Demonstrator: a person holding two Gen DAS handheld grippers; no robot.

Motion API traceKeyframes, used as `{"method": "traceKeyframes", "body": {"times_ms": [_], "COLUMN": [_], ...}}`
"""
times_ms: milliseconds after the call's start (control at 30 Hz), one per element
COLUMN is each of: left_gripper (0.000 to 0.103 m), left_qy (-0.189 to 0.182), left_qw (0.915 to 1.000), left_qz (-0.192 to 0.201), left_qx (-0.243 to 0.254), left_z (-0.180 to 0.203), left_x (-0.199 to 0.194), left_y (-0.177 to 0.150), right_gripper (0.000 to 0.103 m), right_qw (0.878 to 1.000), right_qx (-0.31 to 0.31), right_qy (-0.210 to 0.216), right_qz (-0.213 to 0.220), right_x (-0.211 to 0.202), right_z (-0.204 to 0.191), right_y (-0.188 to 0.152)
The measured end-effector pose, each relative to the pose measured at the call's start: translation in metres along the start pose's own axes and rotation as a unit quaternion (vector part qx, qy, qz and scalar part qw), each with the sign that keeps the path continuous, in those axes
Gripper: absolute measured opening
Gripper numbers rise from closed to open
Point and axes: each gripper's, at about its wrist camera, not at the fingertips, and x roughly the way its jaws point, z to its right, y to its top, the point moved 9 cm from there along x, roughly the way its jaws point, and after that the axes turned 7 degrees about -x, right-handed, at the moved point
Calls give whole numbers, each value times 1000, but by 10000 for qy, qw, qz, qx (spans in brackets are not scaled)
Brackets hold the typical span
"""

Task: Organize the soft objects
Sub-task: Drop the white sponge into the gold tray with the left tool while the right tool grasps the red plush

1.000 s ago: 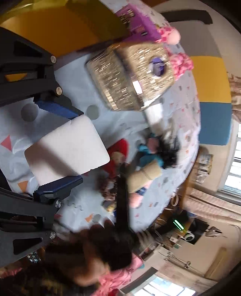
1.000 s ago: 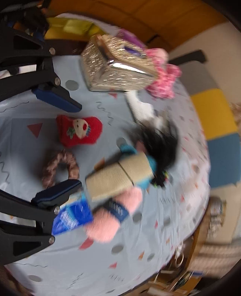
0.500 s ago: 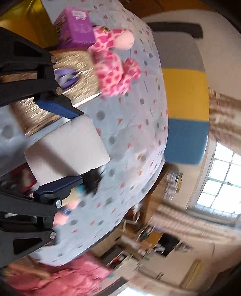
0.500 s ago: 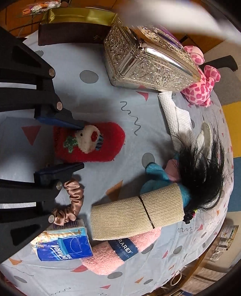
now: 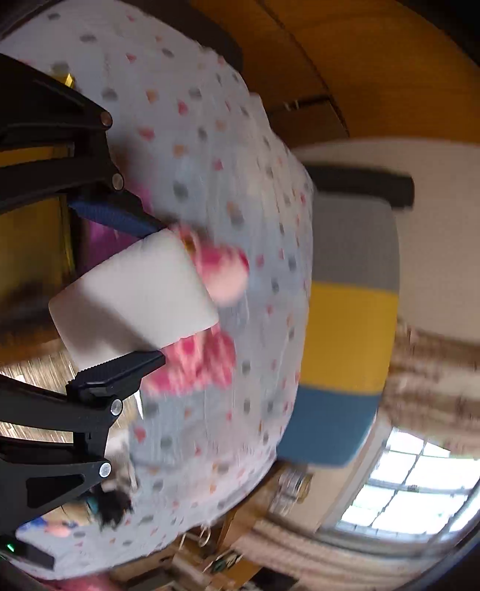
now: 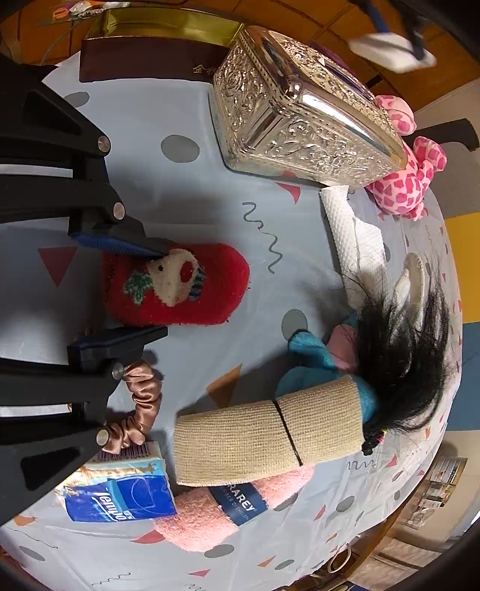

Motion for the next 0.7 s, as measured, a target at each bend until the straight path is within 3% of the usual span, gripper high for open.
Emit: {"method": "traceKeyframes", "body": {"times_ms": [167, 300, 500, 700], "left_gripper": [63, 63, 66, 69], "left_qy": [331, 464, 796, 1228], "left_qw": [9994, 9989, 9962, 9914], "left_qz": [-32, -108, -340, -283], "left_qx": [-55, -2, -95, -356], "left_z": [-63, -96, -130, -157], "left_x": [-24, -50, -71, -89], "left_y": [-30, -75, -146, -181], "right_gripper": [35, 35, 35, 35], "right_qw": [10000, 9999, 9991, 9974], "right_qx": [-8, -94, -322, -486], "right_qy": [15, -53, -255, -485], "right_qz": [-32, 9, 116, 209], "right_x": [5, 6, 7, 5], "right_z": [-1, -2, -10, -23], "right_y": [-1, -6, -6, -11]}}
